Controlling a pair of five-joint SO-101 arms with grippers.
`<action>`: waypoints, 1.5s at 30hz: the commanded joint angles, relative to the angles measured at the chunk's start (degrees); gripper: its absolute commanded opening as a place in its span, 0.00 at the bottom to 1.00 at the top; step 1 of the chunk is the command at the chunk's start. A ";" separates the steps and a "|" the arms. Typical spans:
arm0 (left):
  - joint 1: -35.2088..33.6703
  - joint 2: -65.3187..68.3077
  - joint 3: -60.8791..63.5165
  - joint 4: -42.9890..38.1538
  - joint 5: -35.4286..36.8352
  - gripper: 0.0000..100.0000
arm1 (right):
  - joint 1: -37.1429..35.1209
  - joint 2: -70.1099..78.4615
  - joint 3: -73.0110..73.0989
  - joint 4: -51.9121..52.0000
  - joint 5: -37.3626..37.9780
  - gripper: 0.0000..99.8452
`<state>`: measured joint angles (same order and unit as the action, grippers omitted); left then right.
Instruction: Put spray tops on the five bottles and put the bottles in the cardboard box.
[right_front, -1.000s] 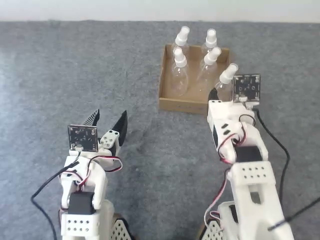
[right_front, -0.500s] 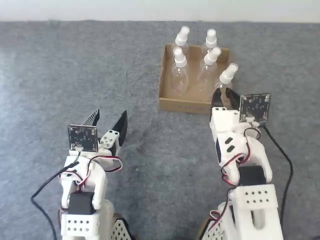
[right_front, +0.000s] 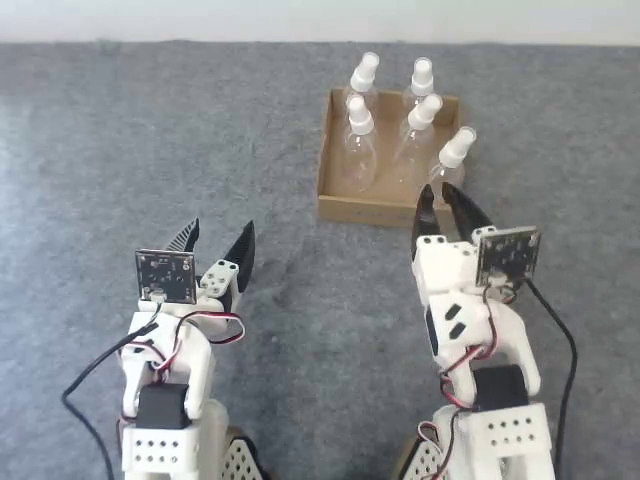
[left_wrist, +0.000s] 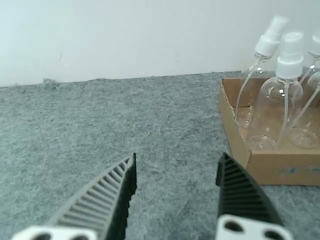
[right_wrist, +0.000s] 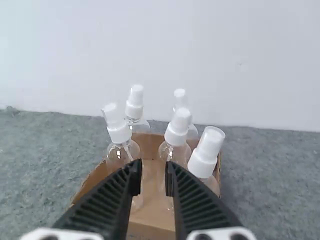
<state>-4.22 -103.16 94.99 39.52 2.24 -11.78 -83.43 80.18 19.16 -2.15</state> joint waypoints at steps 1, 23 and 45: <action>-0.18 -1.41 -0.66 -1.58 -0.35 0.25 | -0.92 -5.32 0.44 -0.04 0.09 0.04; -0.18 -1.41 -0.66 -1.58 -0.35 0.25 | -0.92 -20.62 7.47 0.04 0.09 0.05; -0.26 -1.41 -0.57 -1.67 -0.44 0.25 | -0.40 -20.62 8.53 -5.76 0.18 0.05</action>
<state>-4.22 -103.16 94.99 39.52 2.24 -12.04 -102.95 88.53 14.68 -2.15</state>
